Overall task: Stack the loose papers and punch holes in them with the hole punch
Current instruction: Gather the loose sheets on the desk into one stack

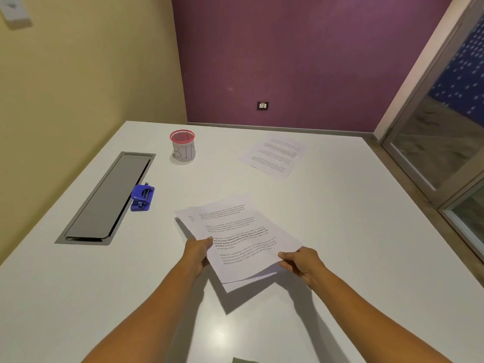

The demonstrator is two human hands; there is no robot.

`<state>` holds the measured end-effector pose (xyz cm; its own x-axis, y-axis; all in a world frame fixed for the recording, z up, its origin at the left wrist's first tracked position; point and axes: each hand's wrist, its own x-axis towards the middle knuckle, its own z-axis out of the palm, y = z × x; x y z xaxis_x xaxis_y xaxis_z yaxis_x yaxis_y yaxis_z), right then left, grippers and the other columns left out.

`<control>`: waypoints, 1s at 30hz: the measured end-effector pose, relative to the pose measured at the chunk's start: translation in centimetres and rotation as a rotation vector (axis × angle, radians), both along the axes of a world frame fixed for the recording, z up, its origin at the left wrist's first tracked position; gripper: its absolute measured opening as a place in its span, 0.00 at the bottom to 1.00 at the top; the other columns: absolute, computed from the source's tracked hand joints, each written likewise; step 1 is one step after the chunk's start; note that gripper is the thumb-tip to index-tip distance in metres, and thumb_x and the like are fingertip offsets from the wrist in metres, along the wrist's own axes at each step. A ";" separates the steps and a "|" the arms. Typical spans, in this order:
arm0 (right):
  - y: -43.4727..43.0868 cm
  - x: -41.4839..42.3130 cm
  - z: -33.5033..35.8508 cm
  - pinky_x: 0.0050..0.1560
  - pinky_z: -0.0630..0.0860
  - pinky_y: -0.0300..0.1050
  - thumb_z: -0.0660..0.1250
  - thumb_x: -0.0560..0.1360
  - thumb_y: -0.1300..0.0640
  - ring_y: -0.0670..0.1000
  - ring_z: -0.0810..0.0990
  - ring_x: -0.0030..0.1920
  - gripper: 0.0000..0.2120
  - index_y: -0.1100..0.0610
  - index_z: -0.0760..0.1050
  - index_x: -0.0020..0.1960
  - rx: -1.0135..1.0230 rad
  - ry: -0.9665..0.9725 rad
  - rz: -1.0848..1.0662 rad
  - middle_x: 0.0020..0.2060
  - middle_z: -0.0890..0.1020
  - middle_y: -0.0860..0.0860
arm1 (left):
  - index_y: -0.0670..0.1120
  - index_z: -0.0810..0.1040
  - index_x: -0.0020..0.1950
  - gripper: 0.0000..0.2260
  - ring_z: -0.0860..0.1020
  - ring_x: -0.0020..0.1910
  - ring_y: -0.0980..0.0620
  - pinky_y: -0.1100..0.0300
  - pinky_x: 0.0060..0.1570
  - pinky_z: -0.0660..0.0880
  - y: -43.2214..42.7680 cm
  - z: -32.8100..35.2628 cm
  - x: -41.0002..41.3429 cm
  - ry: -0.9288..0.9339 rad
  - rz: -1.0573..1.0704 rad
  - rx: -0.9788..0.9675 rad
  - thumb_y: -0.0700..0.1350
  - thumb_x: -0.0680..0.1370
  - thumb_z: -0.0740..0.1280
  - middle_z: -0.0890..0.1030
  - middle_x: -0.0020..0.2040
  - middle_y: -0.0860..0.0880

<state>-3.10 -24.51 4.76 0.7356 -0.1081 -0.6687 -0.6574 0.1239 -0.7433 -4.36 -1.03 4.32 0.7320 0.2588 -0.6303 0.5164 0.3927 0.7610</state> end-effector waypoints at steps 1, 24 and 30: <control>0.2 0.0 0.0 0.27 0.79 0.36 0.69 0.69 0.73 0.53 0.80 0.38 0.07 0.68 0.75 0.46 0.006 0.000 0.018 0.44 0.80 0.58 | 0.37 0.70 0.66 0.16 0.77 0.55 0.39 0.49 0.47 0.76 0.0 0.0 0.0 -0.001 0.001 0.006 0.32 0.77 0.60 0.76 0.62 0.38; -1.4 6.7 -1.1 0.42 0.79 0.43 0.69 0.71 0.68 0.54 0.80 0.39 0.05 0.62 0.76 0.45 -0.275 -0.144 0.245 0.44 0.80 0.60 | 0.47 0.63 0.70 0.22 0.74 0.38 0.42 0.54 0.35 0.67 5.0 7.4 6.8 -0.377 -0.466 1.456 0.34 0.77 0.56 0.80 0.47 0.37; -1.4 11.6 -1.2 0.48 0.78 0.46 0.66 0.71 0.68 0.54 0.80 0.40 0.04 0.61 0.77 0.42 -0.565 -0.219 0.383 0.41 0.80 0.55 | 0.48 0.64 0.69 0.21 0.78 0.41 0.40 0.50 0.37 0.74 6.8 8.2 10.0 -0.365 -0.373 1.428 0.35 0.77 0.58 0.81 0.48 0.38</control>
<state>8.45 -25.93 3.51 0.9022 -0.1013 -0.4192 -0.4058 -0.5286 -0.7456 5.68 5.75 12.48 0.9470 0.2471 0.2052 0.1216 -0.8671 0.4831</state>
